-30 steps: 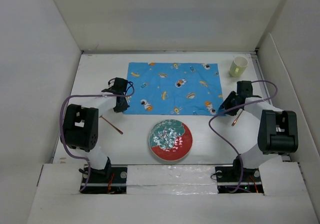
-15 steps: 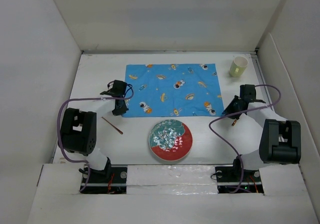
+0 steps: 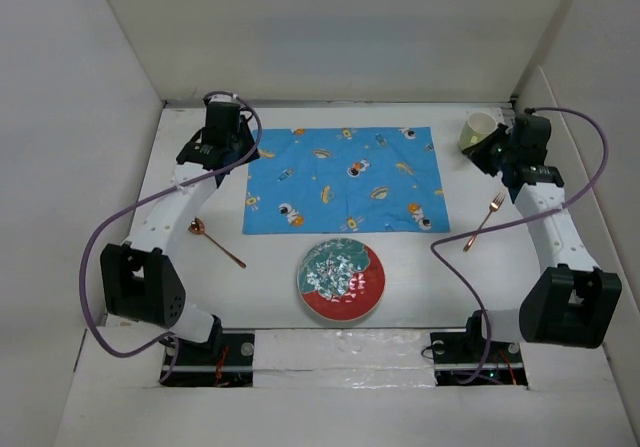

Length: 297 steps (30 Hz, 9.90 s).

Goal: Set the dinner table for one person

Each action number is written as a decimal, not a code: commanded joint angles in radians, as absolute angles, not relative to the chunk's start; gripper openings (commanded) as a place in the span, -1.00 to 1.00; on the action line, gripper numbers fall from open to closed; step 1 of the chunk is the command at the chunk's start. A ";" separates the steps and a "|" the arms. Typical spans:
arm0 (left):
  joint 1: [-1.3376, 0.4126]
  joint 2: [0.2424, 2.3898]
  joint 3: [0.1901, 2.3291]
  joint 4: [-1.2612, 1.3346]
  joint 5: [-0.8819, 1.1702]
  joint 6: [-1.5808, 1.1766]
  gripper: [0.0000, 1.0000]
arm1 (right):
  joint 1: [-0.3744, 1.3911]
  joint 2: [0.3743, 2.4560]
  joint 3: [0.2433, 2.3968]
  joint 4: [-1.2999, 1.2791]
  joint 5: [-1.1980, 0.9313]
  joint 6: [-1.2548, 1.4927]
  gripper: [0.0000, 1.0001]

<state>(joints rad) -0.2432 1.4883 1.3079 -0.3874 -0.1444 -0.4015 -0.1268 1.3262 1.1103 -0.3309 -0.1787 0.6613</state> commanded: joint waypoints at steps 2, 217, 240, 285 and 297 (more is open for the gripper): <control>-0.268 1.405 1.336 -0.358 0.036 -0.360 -0.80 | -0.166 1.393 1.216 -0.304 -0.263 0.673 -1.00; -0.270 1.144 1.026 -0.180 0.383 -0.305 -0.40 | -0.047 1.908 1.960 -0.574 -0.006 0.621 -0.64; -0.270 1.152 0.985 -0.135 0.577 -0.327 -0.44 | -0.356 1.617 1.003 -0.479 0.043 0.500 0.07; -0.201 1.150 0.993 -0.167 0.428 -0.521 -0.36 | 0.322 1.673 1.641 -0.781 0.078 0.351 -1.00; -0.189 0.957 0.894 -0.287 0.074 -0.692 -0.23 | 0.321 2.045 1.795 -0.776 0.046 0.308 -1.00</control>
<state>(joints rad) -0.2005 1.0267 0.8970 -0.2543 0.2142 -0.6319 0.3298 2.0384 1.7287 -0.7776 0.0475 0.3408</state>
